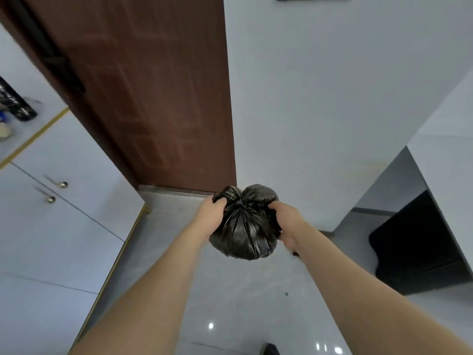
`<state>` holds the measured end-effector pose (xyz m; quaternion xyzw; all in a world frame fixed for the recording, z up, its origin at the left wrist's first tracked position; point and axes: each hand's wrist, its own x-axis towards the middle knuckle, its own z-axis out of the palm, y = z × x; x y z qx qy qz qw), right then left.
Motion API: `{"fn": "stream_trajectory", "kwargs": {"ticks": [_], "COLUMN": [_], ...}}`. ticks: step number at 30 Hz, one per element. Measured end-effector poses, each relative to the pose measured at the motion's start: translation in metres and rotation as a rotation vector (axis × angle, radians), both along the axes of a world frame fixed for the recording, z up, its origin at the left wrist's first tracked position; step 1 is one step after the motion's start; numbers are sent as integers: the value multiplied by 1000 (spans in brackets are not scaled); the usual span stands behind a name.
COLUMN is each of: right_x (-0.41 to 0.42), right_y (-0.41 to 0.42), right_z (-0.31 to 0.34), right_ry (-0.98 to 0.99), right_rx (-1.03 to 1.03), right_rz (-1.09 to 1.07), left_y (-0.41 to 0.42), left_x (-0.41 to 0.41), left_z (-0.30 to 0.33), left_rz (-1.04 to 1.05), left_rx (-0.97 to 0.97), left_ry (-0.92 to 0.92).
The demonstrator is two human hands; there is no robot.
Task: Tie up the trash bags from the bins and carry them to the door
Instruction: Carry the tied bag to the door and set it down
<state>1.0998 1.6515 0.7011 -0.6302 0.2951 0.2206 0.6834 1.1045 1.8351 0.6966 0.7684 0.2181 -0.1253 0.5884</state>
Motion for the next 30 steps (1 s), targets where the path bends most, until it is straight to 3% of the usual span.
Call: {"fn": "stream_trajectory", "kwargs": {"ticks": [4,7,17,23,26,30], "right_x": [47,83,195,242,249,235], "right_y": [-20,-27,-100,-151,-170,-178], "right_z": [-41,-106,-524,-722,-790,-829], "right_ry": [76,135,203,160,168,165], "right_rx": [2,-7,-124,-156,-229,-276], "right_rz": [-50,-112,-361,-384,-435,-461], "left_y": [-12,-14,-96,-166,-186,-183], "left_x": [47,84,219,272,284,280], "left_z": [-36,-106,-536,-739,-810,-842], "left_rz": [-59,-105,-367,-376,-361,-364], "left_rx": [58,113,216,188,180,-38], "left_ry": [46,108,216,174,176,210]}}
